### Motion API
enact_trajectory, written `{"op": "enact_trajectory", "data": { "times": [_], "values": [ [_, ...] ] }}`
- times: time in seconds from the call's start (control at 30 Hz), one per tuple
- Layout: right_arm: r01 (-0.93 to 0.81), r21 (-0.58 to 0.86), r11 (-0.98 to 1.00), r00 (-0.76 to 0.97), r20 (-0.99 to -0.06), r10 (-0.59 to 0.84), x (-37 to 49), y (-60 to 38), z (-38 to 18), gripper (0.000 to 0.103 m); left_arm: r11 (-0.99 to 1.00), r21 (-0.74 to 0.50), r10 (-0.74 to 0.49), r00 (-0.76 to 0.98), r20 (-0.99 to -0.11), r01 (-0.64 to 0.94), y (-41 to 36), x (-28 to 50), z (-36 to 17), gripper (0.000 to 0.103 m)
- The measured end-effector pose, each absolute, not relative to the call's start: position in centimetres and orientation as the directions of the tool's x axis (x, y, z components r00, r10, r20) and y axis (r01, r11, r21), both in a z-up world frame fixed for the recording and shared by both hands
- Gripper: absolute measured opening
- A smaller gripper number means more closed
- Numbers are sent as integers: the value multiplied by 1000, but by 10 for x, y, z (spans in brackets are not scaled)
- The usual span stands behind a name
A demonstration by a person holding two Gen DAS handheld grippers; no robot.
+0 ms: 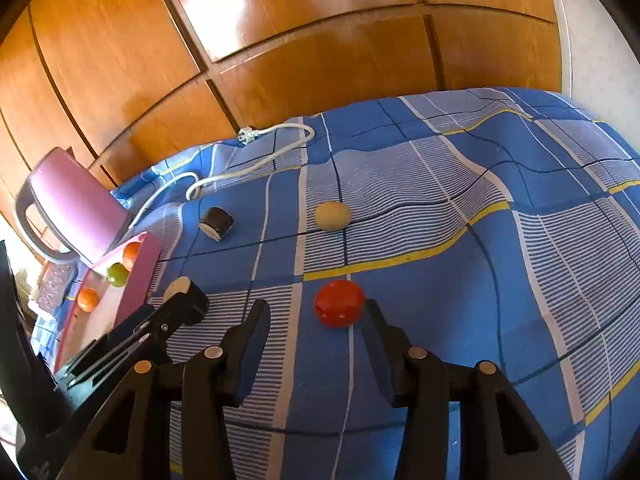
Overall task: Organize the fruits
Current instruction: 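Grasp the cork-topped dark cylinder with the left tool while the right tool grasps the red tomato, then lift the cylinder and tomato and carry both toward the tray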
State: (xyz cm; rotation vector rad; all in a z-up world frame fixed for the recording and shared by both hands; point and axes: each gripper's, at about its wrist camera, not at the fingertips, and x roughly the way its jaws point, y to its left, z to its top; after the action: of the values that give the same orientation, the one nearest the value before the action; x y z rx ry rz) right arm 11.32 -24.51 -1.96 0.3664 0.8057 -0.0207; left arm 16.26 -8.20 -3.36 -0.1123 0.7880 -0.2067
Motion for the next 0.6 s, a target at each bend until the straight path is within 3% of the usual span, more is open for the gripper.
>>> {"op": "enact_trajectory", "data": {
  "times": [0.27, 0.33, 0.4, 0.6],
  "values": [
    [161, 230, 960, 678, -733, 62, 128, -240, -27, 48, 969, -212, -245, 633, -735, 129, -82, 180, -47, 48],
    [165, 188, 968, 649, -760, 37, 132, -237, -33, 43, 971, -212, -233, 637, -735, 111, -80, 181, -49, 36],
    [170, 168, 971, 649, -761, 18, 132, -237, -34, 33, 965, -240, -252, 637, -729, 106, -75, 182, -49, 36],
    [173, 170, 970, 643, -766, 20, 132, -238, -37, 32, 955, -270, -284, 645, -710, 124, -73, 174, -47, 36]
  ]
}}
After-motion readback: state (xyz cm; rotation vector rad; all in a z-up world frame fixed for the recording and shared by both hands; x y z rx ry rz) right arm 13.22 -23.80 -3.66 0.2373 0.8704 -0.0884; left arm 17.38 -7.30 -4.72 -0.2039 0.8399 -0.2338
